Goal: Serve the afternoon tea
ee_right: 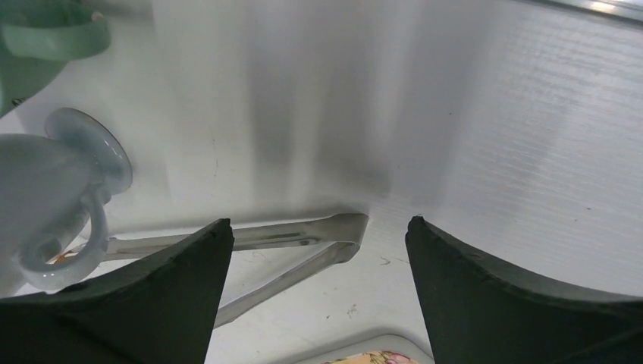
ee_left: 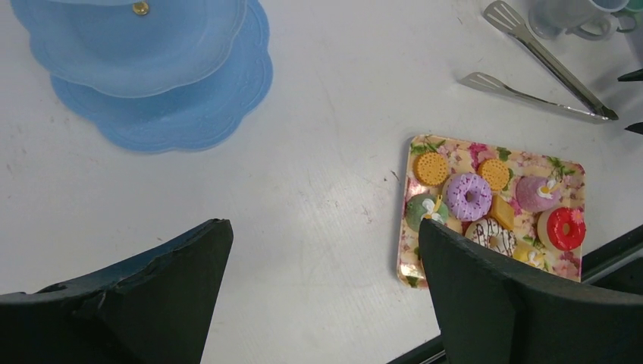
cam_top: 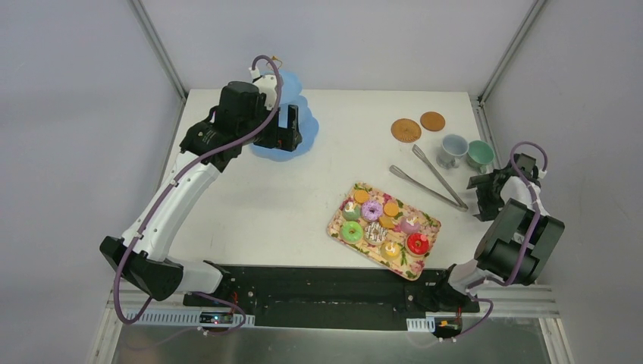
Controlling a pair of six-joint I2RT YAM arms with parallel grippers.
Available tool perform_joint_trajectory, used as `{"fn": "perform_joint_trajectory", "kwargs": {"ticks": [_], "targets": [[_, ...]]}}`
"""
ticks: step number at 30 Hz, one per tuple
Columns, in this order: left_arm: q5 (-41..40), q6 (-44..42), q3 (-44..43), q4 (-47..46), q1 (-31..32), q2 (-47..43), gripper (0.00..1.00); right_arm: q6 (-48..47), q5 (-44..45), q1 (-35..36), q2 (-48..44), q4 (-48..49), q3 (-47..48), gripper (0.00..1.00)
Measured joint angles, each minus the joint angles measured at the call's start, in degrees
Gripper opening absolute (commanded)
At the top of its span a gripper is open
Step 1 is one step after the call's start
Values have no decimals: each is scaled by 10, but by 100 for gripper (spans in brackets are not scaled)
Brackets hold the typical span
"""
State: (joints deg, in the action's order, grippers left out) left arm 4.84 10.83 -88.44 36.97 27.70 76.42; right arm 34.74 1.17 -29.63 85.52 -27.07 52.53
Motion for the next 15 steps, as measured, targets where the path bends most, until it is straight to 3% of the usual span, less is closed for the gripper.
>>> {"fn": "perform_joint_trajectory", "kwargs": {"ticks": [8, 15], "targets": [[-20, -8, -17, 12, 0, 4, 99, -7, -56, 9, 28, 44, -11, 77], [-24, -10, -20, 19, 0, 5, 99, -12, -82, 77, 56, 59, 0, 75]]}}
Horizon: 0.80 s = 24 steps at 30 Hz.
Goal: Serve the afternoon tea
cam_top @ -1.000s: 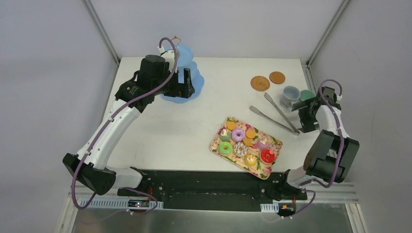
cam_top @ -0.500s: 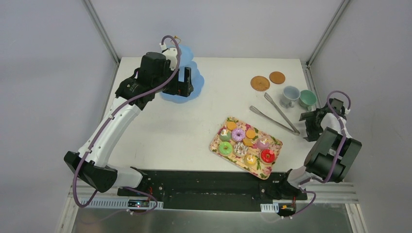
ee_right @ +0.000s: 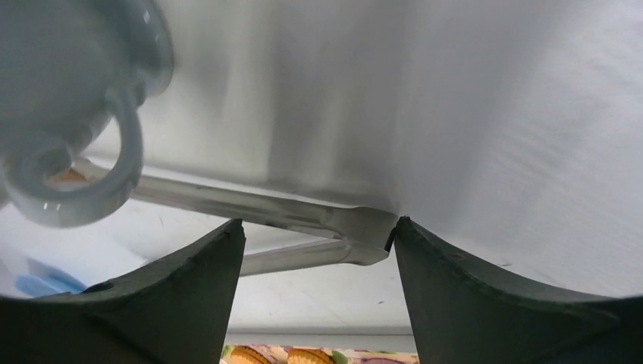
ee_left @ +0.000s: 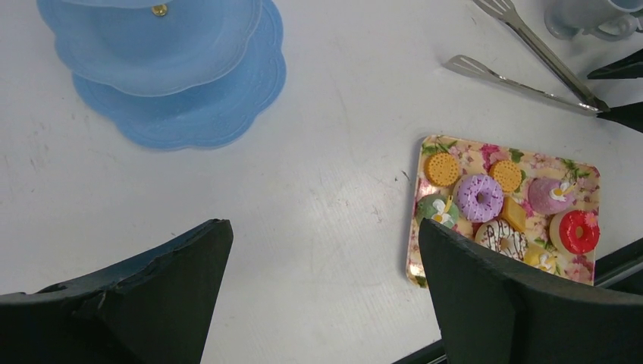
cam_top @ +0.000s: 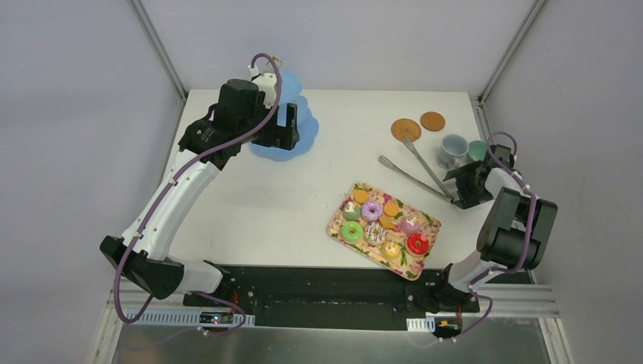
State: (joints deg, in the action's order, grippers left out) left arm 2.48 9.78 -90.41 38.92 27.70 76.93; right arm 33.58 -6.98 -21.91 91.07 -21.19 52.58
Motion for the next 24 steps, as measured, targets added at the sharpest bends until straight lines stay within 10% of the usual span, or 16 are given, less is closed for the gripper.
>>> {"fn": "perform_joint_trajectory", "kwargs": {"ticks": [10, 15, 24], "targets": [[0, -4, -17, 9, 0, 6, 99, -19, -29, 110, 14, 24, 14, 77], [0, -5, -21, 9, 0, 8, 99, -47, -32, 138, 21, 16, 55, 95], [6, -2, -22, 9, 0, 7, 99, -259, -85, 161, 26, 23, 135, 100]]}}
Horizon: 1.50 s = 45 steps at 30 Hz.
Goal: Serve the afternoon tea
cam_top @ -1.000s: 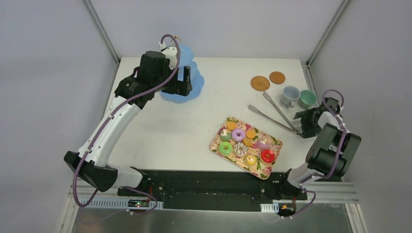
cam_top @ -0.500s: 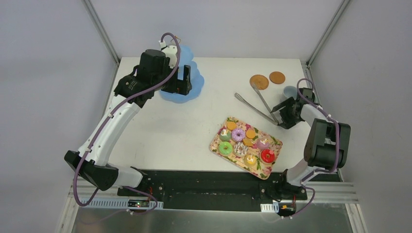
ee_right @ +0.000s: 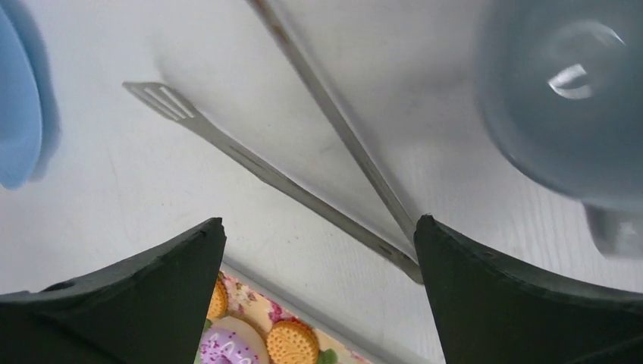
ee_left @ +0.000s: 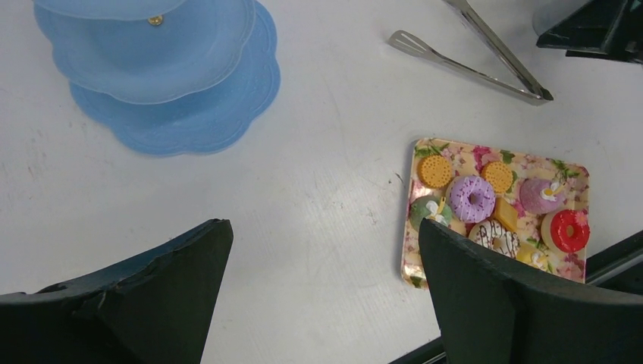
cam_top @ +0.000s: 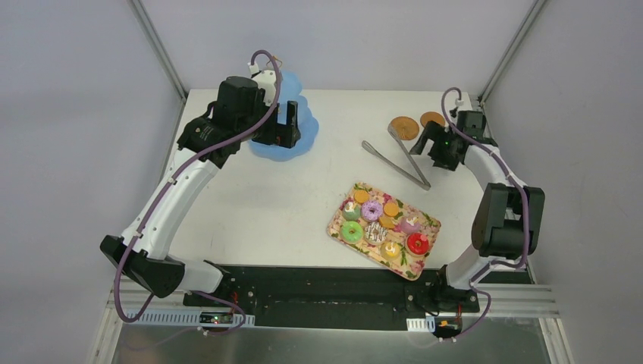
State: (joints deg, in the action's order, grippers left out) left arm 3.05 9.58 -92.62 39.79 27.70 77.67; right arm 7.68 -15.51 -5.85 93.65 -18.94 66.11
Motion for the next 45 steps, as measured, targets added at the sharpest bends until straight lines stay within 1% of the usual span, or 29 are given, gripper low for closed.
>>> {"fn": "perform_joint_trajectory", "kwargs": {"ticks": [4, 6, 7, 11, 17, 21, 27, 32, 37, 45], "targets": [[9, 2, 7, -1, 9, -6, 99, -148, -44, 32, 31, 21, 29, 100], [10, 2, 20, -2, 24, -14, 99, -202, -61, 40, 40, 29, 29, 100], [10, 2, 29, -1, 33, -21, 99, -226, -67, 43, 45, 35, 28, 100], [10, 0, 49, 3, 58, -40, 99, -274, -79, 51, 49, 54, 8, 100], [10, 0, 54, 2, 61, -56, 99, -299, -82, 76, 56, 77, -34, 100], [10, 0, 54, 2, 61, -56, 99, -337, -26, 100, 74, 96, -35, 99], [9, 0, 54, 3, 61, -56, 99, -375, 25, 107, 93, 96, -26, 99], [7, -1, 53, 2, 61, -56, 99, -386, 34, 116, 88, 82, 1, 99], [4, -3, 42, 3, 61, -51, 99, -389, 36, 116, 75, 82, 3, 99], [-7, -13, 25, 4, 61, -36, 99, -393, 41, 96, 98, 81, 9, 99]]}}
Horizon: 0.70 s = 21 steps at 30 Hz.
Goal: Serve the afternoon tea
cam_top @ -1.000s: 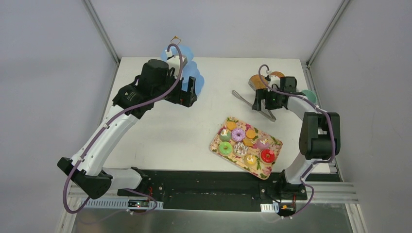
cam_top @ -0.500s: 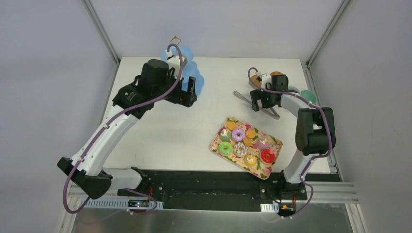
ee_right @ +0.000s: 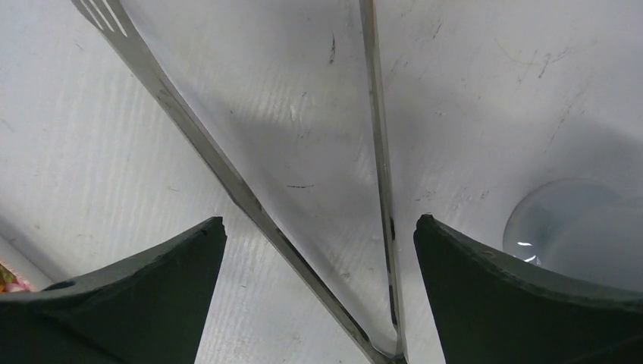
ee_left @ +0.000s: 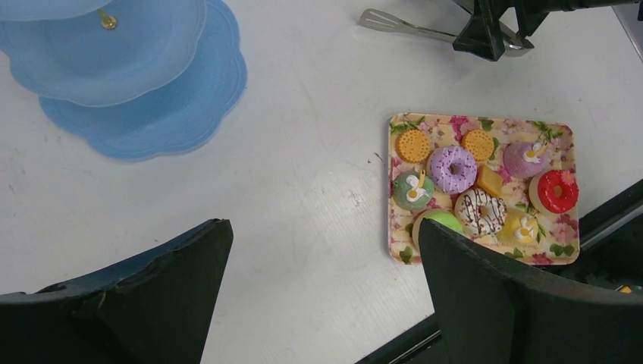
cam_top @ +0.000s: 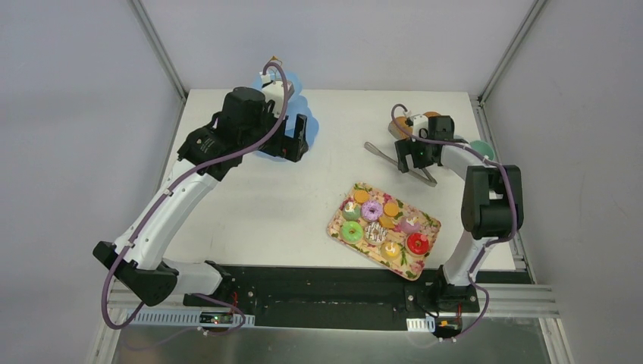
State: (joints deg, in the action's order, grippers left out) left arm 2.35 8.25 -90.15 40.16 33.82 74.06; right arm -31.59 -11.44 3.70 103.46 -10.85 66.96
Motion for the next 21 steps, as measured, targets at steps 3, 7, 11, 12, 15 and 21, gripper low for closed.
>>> {"fn": "perform_joint_trajectory", "kwargs": {"ticks": [3, 7, 11, 12, 15, 21], "targets": [[-1, -3, -3, 1, 0, 3, 99, 0, 1, -1, 16, 0, 3, 99], [-5, -4, -9, 7, 0, 7, 99, 0, 1, -2, 37, -2, 12, 99], [-11, -6, -15, 15, 0, 11, 99, -2, 3, 0, 59, -2, 32, 99], [-14, -8, -18, 18, 0, 12, 99, -2, 3, 0, 60, 1, 33, 95], [-18, -11, -24, 22, 0, 15, 99, -4, 4, 5, 61, 6, 33, 86], [-26, -13, -25, 26, 0, 17, 99, 10, 10, 25, 61, 16, 31, 80]]}}
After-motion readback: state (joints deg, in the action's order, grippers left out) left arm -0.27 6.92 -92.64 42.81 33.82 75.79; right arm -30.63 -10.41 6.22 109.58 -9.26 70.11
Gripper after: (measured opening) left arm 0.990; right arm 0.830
